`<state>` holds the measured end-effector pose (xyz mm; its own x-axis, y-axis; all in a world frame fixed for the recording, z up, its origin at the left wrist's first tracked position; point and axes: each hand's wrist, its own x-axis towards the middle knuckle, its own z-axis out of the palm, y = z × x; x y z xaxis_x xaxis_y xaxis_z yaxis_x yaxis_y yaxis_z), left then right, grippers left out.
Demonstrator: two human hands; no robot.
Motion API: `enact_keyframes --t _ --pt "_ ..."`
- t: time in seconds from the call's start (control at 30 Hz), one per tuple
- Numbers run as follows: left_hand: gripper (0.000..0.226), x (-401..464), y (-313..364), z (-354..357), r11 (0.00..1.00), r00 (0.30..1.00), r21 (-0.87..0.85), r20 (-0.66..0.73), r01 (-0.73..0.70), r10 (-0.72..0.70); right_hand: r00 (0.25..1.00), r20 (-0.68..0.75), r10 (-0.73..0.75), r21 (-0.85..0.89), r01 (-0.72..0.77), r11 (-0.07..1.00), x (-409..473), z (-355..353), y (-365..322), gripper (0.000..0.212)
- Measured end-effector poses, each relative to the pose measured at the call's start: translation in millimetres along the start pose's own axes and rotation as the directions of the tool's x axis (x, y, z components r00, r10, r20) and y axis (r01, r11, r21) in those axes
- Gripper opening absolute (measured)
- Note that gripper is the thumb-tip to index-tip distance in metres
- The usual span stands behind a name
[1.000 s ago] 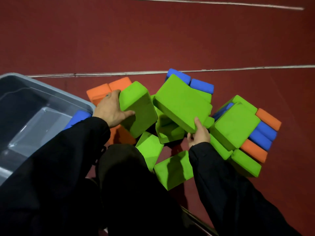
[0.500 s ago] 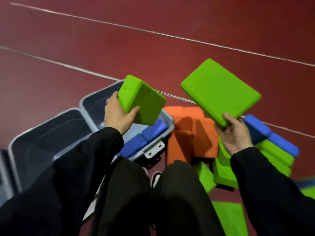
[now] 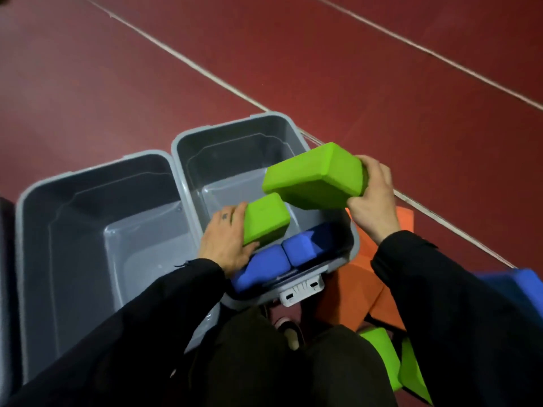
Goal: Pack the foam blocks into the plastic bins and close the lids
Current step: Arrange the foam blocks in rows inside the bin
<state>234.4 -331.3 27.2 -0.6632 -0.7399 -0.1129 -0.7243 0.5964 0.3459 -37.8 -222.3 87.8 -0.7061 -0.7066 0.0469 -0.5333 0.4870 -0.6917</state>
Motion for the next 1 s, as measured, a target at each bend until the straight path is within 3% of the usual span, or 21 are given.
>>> enact_keyframes --t 0.3,0.4,0.5,0.67,0.8,0.9,1.0 --pt "0.104 14 -23 54 0.981 0.987 0.184 0.139 0.06 -0.086 0.92 0.377 -0.111 -0.33 0.245 0.912 25 50 24 0.091" --pt "0.095 20 -29 60 0.974 0.987 0.223 0.142 0.037 -0.07 0.867 0.462 -0.189 -0.396 0.392 0.83 30 71 24 0.088" --pt "0.084 21 -28 67 0.959 0.981 0.281 0.179 0.021 -0.074 0.828 0.533 -0.174 -0.43 0.442 0.787 33 91 27 0.085" --pt "0.087 26 -29 78 0.96 0.963 0.279 0.263 -0.009 -0.067 0.803 0.584 -0.117 -0.504 0.472 0.723 40 99 51 0.093" --pt "0.076 26 -30 84 0.967 0.97 0.255 0.234 0.0 -0.062 0.749 0.658 -0.082 -0.572 0.567 0.592 35 105 59 0.083" --pt "0.072 20 -25 86 0.959 0.982 0.283 0.186 -0.017 -0.038 0.757 0.648 -0.081 -0.623 0.589 0.515 24 118 60 0.083" --pt "0.078 23 -22 88 0.964 0.969 0.263 0.245 -0.029 -0.037 0.793 0.608 -0.045 -0.648 0.527 0.549 18 138 60 0.077"
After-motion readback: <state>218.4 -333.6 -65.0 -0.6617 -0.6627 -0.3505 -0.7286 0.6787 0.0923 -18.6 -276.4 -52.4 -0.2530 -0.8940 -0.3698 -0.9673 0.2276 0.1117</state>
